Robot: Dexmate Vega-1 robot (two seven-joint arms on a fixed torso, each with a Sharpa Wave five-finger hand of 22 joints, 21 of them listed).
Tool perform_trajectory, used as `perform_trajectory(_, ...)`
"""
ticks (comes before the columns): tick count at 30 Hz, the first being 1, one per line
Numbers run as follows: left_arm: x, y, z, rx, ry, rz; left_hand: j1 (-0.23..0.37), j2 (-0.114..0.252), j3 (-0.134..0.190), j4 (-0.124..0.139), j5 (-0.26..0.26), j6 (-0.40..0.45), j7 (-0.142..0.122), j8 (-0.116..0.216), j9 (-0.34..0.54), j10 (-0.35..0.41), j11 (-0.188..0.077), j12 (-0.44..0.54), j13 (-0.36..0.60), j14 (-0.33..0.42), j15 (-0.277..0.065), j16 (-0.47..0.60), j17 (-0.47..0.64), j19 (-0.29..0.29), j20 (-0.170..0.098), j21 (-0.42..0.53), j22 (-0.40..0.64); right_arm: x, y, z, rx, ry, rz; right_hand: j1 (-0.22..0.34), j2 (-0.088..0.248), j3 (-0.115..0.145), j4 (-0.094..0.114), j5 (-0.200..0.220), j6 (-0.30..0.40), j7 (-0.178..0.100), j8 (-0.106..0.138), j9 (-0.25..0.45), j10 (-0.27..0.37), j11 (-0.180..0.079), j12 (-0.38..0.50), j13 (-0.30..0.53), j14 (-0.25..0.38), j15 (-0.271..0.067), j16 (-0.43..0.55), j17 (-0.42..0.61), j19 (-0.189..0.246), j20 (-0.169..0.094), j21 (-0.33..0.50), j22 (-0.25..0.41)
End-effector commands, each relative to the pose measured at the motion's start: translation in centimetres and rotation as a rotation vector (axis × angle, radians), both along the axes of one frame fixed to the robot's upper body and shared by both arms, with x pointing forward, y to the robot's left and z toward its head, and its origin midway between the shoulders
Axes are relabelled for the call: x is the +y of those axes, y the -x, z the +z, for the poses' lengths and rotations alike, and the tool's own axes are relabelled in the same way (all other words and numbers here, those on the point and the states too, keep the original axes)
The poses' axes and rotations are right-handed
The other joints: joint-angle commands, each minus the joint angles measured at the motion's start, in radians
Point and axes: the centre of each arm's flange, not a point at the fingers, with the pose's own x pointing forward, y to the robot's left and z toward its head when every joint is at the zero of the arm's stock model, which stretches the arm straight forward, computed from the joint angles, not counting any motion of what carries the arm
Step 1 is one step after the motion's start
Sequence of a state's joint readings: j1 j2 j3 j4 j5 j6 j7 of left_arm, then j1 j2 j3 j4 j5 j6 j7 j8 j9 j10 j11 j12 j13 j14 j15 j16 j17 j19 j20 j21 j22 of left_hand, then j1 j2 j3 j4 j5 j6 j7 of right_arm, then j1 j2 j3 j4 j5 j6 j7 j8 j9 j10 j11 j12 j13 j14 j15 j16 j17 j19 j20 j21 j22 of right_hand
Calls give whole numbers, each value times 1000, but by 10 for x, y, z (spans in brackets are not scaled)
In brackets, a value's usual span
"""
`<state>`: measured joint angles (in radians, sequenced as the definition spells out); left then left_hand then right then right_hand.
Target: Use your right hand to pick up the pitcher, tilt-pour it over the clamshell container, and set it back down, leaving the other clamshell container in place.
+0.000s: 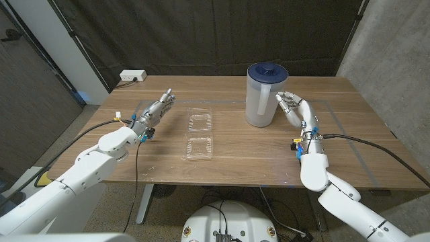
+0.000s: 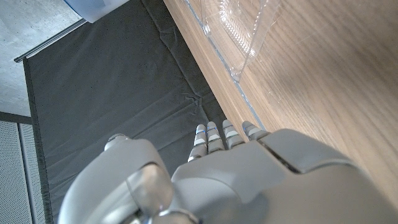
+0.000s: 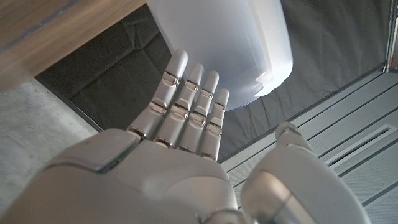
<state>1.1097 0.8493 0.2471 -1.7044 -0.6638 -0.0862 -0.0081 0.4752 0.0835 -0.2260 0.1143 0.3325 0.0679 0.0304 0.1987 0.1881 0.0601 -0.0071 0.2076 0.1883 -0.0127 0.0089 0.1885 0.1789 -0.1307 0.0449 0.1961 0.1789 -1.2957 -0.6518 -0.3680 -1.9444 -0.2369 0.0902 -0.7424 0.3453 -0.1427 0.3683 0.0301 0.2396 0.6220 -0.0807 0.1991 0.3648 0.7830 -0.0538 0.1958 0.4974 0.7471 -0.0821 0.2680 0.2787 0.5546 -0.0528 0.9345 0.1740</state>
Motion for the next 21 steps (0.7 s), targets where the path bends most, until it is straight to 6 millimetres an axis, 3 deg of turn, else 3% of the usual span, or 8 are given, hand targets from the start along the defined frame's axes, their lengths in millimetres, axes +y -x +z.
perform_trajectory(1,0,3,0,-10,0,-3,-1,6,-8,3,-2,9,1,4,3,6,-1,0,4,2,6,3,5,-5,1,6,5,-40,-11,7,146,-149,87,-9,18,-13,-3,-11,-52,15,-10,-13,-81,23,-7,-31,-96,6,-44,-12,-62,-73,-52,3)
perform_trajectory(4,0,4,-1,-12,0,-3,0,6,-8,3,-2,9,1,3,3,6,-2,0,4,2,5,3,5,-4,-2,6,5,-43,-16,9,179,-171,121,-12,25,-16,-3,-14,-79,24,-13,-20,-125,37,-10,-44,-133,19,-57,-15,-91,-60,-77,2)
perform_trajectory(18,-1,4,-4,-7,-1,-13,1,8,-12,3,-2,7,3,3,3,10,2,1,5,7,5,4,5,4,-10,9,5,-55,-45,12,261,-289,332,-22,34,-31,-6,-27,-161,54,-16,-47,-212,71,-6,-87,-253,52,-81,-34,-187,-34,-164,-1)
perform_trajectory(21,-1,4,-5,-5,-3,-16,2,8,-12,3,-2,8,4,3,3,10,4,1,5,7,4,4,5,5,-10,9,5,-55,-54,8,271,-314,381,-24,37,-40,-11,-28,-187,67,-13,-64,-279,84,-12,-111,-341,61,-90,-48,-230,-32,-208,-1)
